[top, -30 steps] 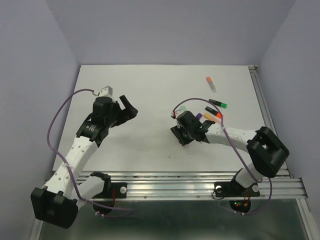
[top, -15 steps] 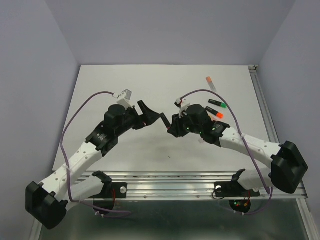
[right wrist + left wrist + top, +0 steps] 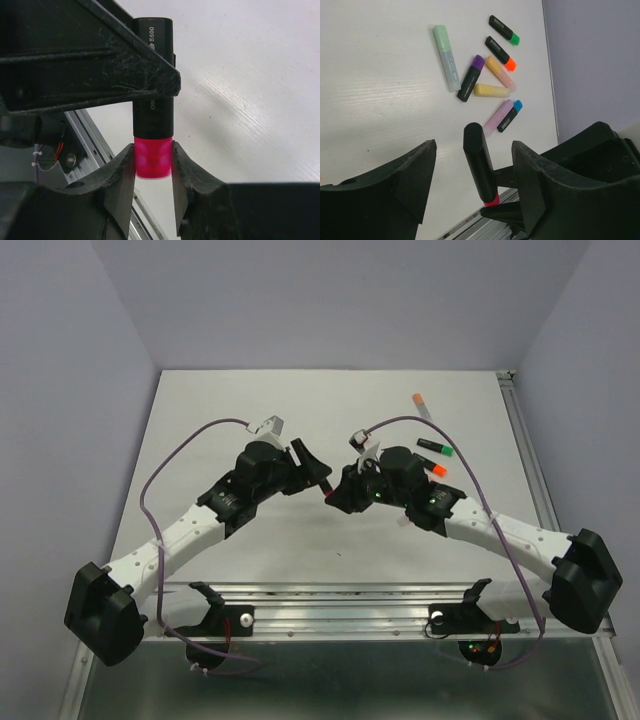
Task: Open the pen caps
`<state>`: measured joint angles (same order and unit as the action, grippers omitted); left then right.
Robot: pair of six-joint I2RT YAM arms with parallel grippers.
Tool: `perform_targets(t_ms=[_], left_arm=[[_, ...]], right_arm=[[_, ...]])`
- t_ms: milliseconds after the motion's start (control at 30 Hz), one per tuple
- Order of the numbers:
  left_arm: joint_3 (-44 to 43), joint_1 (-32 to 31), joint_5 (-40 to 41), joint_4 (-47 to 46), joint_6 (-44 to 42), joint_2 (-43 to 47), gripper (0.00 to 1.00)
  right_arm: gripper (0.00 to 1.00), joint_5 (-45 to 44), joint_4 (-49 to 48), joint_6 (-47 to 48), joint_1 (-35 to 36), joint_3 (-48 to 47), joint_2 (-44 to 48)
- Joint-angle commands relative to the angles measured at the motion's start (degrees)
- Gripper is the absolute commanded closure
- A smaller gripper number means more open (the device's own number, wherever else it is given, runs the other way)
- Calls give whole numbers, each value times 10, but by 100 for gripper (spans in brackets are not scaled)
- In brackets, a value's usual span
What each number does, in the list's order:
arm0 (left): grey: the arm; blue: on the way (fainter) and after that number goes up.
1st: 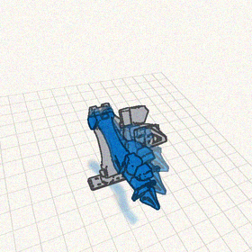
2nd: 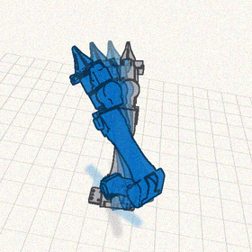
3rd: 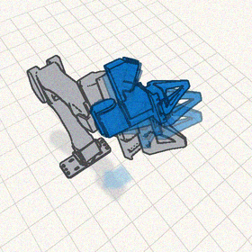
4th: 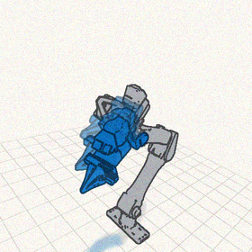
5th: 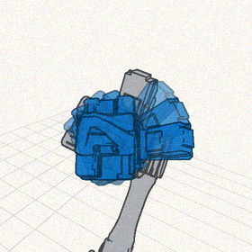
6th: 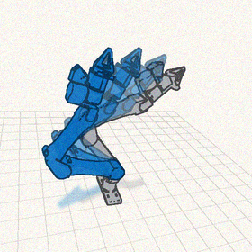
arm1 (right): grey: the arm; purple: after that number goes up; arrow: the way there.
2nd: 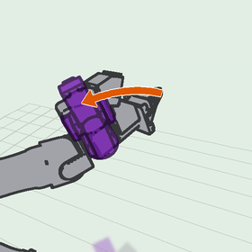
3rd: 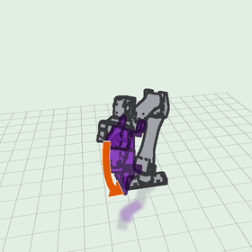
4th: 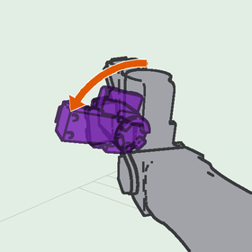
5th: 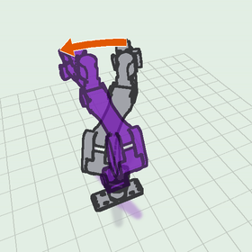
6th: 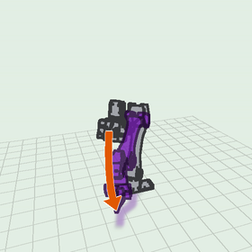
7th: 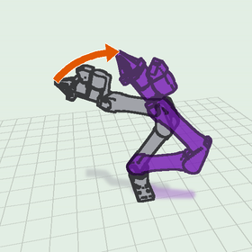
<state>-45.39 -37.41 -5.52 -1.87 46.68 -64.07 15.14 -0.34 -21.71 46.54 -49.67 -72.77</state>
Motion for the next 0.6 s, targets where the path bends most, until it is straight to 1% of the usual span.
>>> perform_targets(t_ms=[0,100,167,400,433,467,500,533,567], left_arm=[[-26,-8,13,-49,12,4,35],[-23,-12,14,-57,18,2,46],[-24,-15,14,-58,17,1,50],[-22,-17,38,-45,9,2,51],[-22,-17,40,-45,8,1,53],[-22,-17,42,-44,9,0,57],[-23,-18,44,-43,9,0,65],[-23,-18,45,-42,8,-1,86],[-24,-18,49,-39,10,-1,98]], right_arm=[[82,-11,-33,-10,5,-35,-8],[83,-28,-48,-17,5,-51,-25],[83,-33,-57,-21,5,-59,-33],[83,-22,-71,-24,5,-84,-49],[83,-18,-73,-24,5,-85,-48],[83,-15,-75,-24,5,-86,-48],[83,-13,-74,-25,5,-87,-48],[83,-11,-71,-25,6,-88,-50],[82,-4,-70,-25,5,-89,-50]])
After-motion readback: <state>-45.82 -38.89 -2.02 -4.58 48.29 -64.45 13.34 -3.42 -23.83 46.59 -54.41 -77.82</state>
